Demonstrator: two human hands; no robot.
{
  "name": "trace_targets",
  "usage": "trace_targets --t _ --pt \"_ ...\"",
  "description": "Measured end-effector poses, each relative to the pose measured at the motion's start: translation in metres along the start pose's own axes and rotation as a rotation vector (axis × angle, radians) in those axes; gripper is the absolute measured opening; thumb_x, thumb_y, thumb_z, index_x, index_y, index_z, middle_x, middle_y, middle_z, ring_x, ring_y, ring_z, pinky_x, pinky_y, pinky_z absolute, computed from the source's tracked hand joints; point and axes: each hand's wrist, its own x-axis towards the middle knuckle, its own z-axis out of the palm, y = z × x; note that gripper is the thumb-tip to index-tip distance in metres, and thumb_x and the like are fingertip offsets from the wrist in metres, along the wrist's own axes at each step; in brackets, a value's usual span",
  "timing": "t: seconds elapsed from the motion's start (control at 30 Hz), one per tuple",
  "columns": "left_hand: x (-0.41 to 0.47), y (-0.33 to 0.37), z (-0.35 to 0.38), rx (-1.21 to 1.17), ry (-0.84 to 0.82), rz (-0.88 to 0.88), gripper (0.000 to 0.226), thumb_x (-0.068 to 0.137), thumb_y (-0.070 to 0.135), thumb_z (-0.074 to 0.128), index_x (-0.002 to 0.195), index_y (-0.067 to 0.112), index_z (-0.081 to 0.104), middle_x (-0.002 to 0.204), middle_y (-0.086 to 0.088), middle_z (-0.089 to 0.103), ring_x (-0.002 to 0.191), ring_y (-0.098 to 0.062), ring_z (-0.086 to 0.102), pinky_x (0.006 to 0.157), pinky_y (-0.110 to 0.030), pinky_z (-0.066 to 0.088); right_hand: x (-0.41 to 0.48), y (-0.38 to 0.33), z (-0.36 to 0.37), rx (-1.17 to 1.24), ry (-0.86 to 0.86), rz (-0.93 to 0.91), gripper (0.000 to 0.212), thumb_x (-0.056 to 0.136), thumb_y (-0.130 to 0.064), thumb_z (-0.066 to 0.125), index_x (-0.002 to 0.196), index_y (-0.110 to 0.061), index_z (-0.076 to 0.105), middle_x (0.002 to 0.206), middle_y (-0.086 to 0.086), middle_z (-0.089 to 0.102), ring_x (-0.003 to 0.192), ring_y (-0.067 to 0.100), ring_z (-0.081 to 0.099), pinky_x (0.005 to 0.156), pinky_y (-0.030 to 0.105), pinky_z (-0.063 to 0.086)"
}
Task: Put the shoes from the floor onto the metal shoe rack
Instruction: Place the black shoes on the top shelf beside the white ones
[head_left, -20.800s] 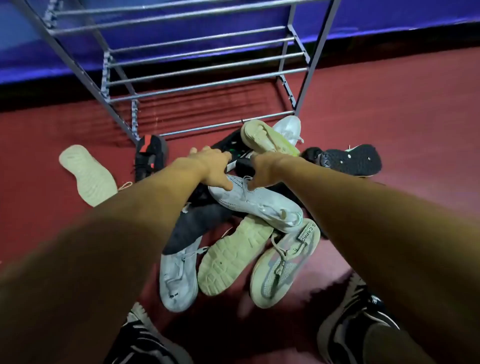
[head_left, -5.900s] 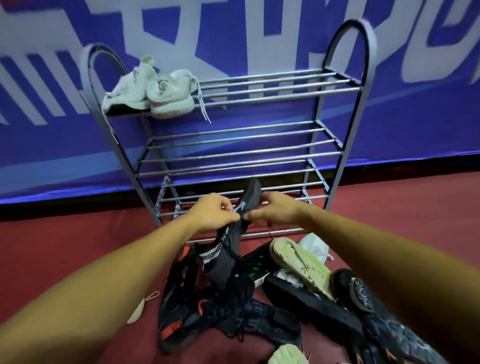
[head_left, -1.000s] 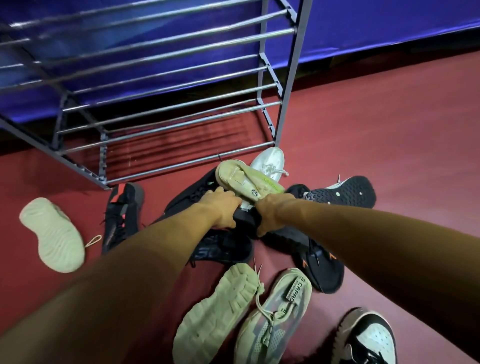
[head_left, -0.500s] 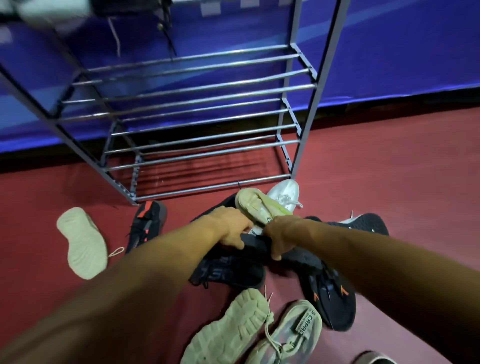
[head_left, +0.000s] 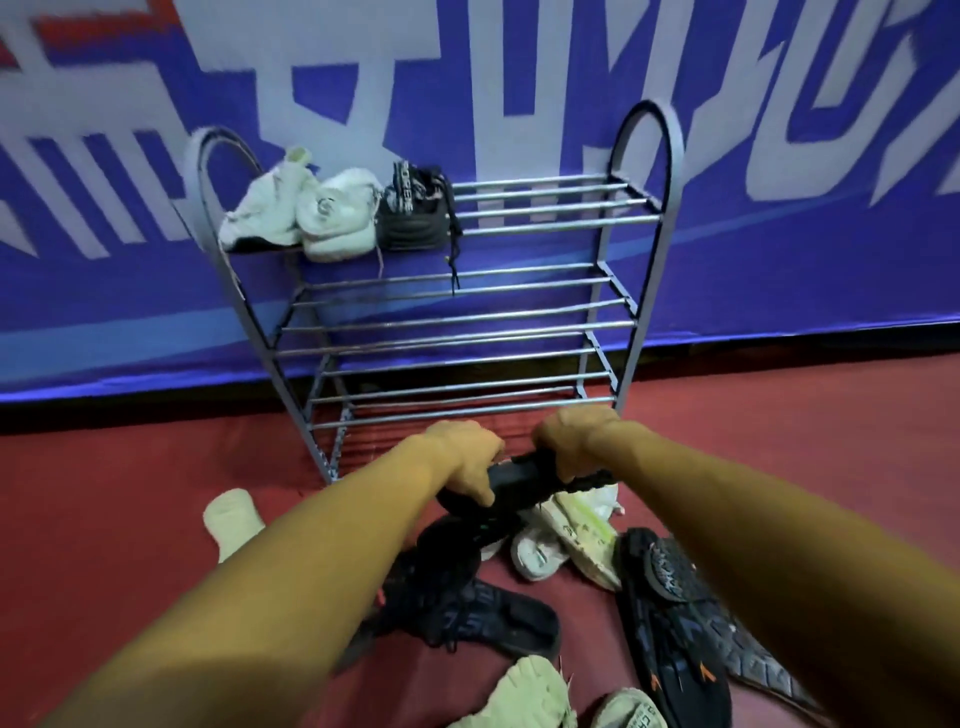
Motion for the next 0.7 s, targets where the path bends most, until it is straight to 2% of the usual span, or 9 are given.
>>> trace_targets --t 0.17,0.27,0.33,0.37,0.43,0.53,0.6,0.67,0.7 --pt "-0.032 -0.028 -0.011 -0.217 0.193 -0.054 0.046 0.073 0.042 0.077 0.113 0.023 0.063 0.107 -0.003 0.07 0.099 -0.025 0.066 0.082 -0.036 0.053 -0.021 0.009 -0.045 0.154 0.361 0.057 0.034 0.086 -0.024 0.067 0.118 -0.034 0.064 0.121 0.003 0.063 0.112 0.03 0.062 0.076 0.036 0.046" --pt "-0.051 -0.043 -0.018 -0.663 0.183 -0.004 0.051 0.074 0.057 0.078 0.106 0.018 0.07 0.097 0.001 0.071 0.086 -0.016 0.066 0.083 -0.034 0.051 -0.03 0.014 -0.062 0.167 0.526 0.055 0.03 0.088 -0.024 0.066 0.117 -0.032 0.065 0.124 0.0 0.06 0.114 0.031 0.06 0.081 0.039 0.044" --pt "-0.063 -0.045 -0.026 -0.902 0.164 -0.001 0.056 0.081 0.062 0.069 0.103 0.011 0.073 0.085 0.003 0.064 0.072 -0.009 0.058 0.074 -0.023 0.045 -0.034 0.016 -0.067 0.16 0.614 0.031 0.03 0.088 -0.02 0.065 0.116 -0.031 0.065 0.123 -0.003 0.06 0.112 0.031 0.059 0.077 0.035 0.036" --pt "-0.065 -0.046 -0.03 -0.964 0.183 -0.029 0.057 0.086 0.062 0.064 0.105 0.009 0.073 0.084 0.004 0.062 0.07 -0.007 0.056 0.07 -0.019 0.044 -0.036 0.016 -0.07 0.172 0.652 0.009 0.03 0.087 -0.02 0.067 0.115 -0.03 0.066 0.121 -0.003 0.06 0.11 0.03 0.059 0.076 0.034 0.036" --pt "-0.066 -0.052 -0.035 -1.071 0.243 -0.101 0.052 0.093 0.058 0.056 0.112 0.012 0.072 0.092 0.003 0.065 0.074 -0.008 0.058 0.069 -0.02 0.043 -0.038 0.015 -0.076 0.213 0.711 -0.058 0.031 0.084 -0.018 0.07 0.113 -0.028 0.066 0.119 -0.003 0.061 0.107 0.03 0.059 0.078 0.037 0.041" --pt "-0.065 -0.067 -0.032 -1.168 0.319 -0.166 0.036 0.095 0.039 0.063 0.103 0.005 0.072 0.087 -0.005 0.065 0.078 -0.019 0.055 0.072 -0.03 0.043 -0.041 0.008 -0.086 0.268 0.799 -0.11 0.035 0.082 -0.007 0.069 0.112 -0.025 0.067 0.12 -0.003 0.061 0.105 0.03 0.06 0.085 0.047 0.047" --pt "-0.067 -0.073 -0.028 -1.188 0.277 -0.205 0.036 0.089 0.039 0.067 0.1 0.005 0.073 0.071 0.001 0.062 0.068 -0.015 0.053 0.061 -0.027 0.042 -0.04 0.005 -0.09 0.296 0.855 -0.113 0.036 0.083 -0.003 0.068 0.112 -0.025 0.066 0.122 -0.005 0.06 0.106 0.029 0.059 0.088 0.048 0.046" --pt "-0.069 -0.073 -0.026 -1.334 0.194 -0.214 0.029 0.09 0.04 0.067 0.096 0.012 0.073 0.059 0.008 0.055 0.054 -0.009 0.045 0.046 -0.021 0.031 -0.037 0.002 -0.09 0.309 0.897 -0.106 0.038 0.085 -0.002 0.066 0.115 -0.026 0.066 0.125 -0.008 0.06 0.108 0.026 0.059 0.091 0.045 0.043" --pt "-0.068 -0.072 -0.026 -1.425 0.185 -0.189 0.024 0.092 0.035 0.067 0.091 0.012 0.072 0.057 0.009 0.053 0.051 -0.008 0.042 0.043 -0.02 0.025 -0.036 0.002 -0.089 0.309 0.924 -0.094 0.039 0.086 -0.001 0.066 0.116 -0.026 0.065 0.128 -0.009 0.059 0.109 0.025 0.059 0.092 0.043 0.041"
